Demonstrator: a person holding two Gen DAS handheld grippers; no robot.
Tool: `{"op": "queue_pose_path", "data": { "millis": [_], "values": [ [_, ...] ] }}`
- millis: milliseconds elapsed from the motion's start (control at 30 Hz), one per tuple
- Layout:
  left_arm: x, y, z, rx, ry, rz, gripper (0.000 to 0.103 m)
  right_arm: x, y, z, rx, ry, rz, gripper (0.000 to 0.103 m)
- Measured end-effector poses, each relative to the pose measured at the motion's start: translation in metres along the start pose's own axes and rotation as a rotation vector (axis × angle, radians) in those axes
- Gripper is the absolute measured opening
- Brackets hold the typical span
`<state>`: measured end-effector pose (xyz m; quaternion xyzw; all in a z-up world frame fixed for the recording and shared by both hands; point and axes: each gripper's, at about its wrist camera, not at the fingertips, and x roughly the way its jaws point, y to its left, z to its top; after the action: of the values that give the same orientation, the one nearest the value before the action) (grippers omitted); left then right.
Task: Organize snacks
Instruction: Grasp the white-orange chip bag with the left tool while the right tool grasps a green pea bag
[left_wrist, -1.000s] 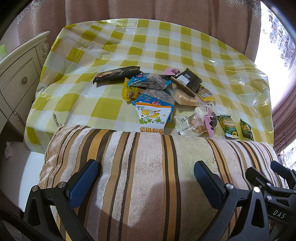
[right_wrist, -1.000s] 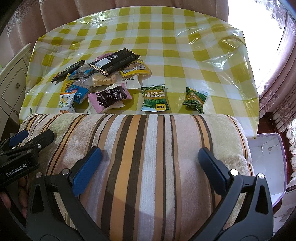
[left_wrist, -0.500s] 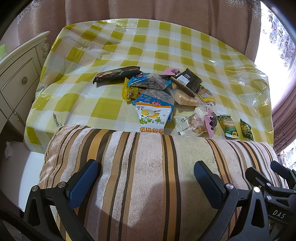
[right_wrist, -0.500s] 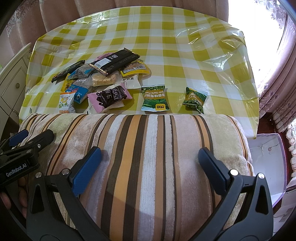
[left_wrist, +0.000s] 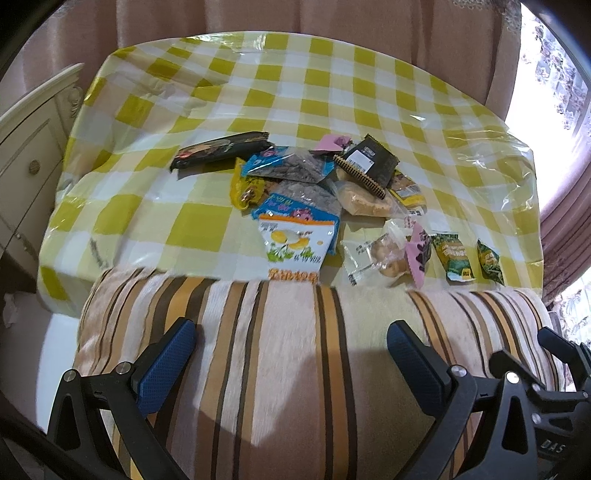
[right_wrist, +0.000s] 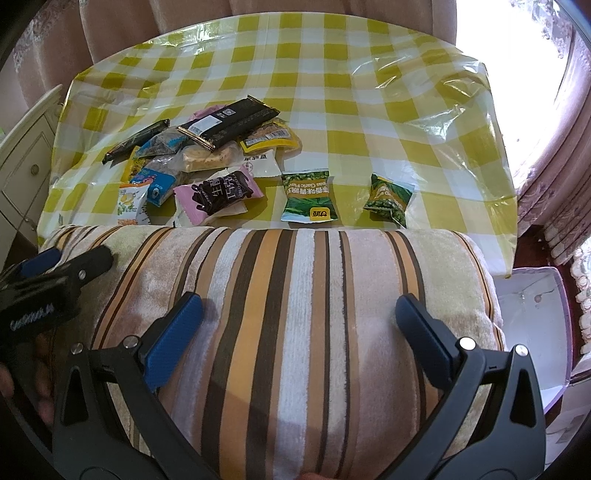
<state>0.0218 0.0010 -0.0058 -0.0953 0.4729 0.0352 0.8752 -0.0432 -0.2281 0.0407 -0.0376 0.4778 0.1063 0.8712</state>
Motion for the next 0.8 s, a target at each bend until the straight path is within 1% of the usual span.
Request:
{"op": "queue_pose_path", "data": {
  "millis": [100,167,200,300,333,367,400,500,567,600,667,700,733,800],
  "values": [
    [0.01,0.0,0.01,0.001,0.014,-0.022,0.103,0.005,-0.005,0.009,-0.061,0.03,0.051,0.103],
    [0.016,0.0,0.017,0.0,0.022,-0.027,0.103,0.008,-0.009,0.014,-0.085,0.027,0.042,0.103],
    [0.02,0.0,0.021,-0.005,0.029,-0.033,0.103,0.01,-0.014,0.017,-0.076,0.025,0.021,0.103],
    [0.031,0.004,0.03,-0.029,0.048,-0.054,0.103,0.021,-0.038,0.027,0.023,0.035,-0.015,0.103],
    [0.035,0.005,0.033,-0.035,0.057,-0.059,0.103,0.024,-0.045,0.031,0.045,0.038,-0.039,0.103],
    [0.039,0.005,0.036,-0.041,0.068,-0.062,0.102,0.03,-0.054,0.035,0.07,0.046,-0.062,0.103],
    [0.045,0.006,0.039,-0.046,0.082,-0.063,0.1,0.033,-0.059,0.038,0.079,0.054,-0.068,0.103],
    [0.059,0.008,0.045,-0.061,0.116,-0.049,0.087,0.048,-0.07,0.049,0.095,0.076,-0.094,0.103],
    [0.067,0.009,0.048,-0.074,0.133,-0.041,0.073,0.056,-0.077,0.055,0.108,0.087,-0.108,0.103],
    [0.07,0.009,0.05,-0.077,0.14,-0.039,0.069,0.061,-0.08,0.057,0.115,0.09,-0.111,0.102],
    [0.074,0.008,0.05,-0.077,0.146,-0.037,0.056,0.07,-0.083,0.062,0.121,0.104,-0.115,0.101],
    [0.075,0.008,0.05,-0.077,0.145,-0.041,0.053,0.073,-0.084,0.063,0.119,0.109,-0.119,0.098],
    [0.076,0.008,0.05,-0.079,0.143,-0.037,0.048,0.077,-0.084,0.066,0.116,0.112,-0.128,0.095],
    [0.075,0.008,0.049,-0.085,0.132,-0.037,0.047,0.084,-0.086,0.07,0.115,0.122,-0.152,0.089]
  ]
}}
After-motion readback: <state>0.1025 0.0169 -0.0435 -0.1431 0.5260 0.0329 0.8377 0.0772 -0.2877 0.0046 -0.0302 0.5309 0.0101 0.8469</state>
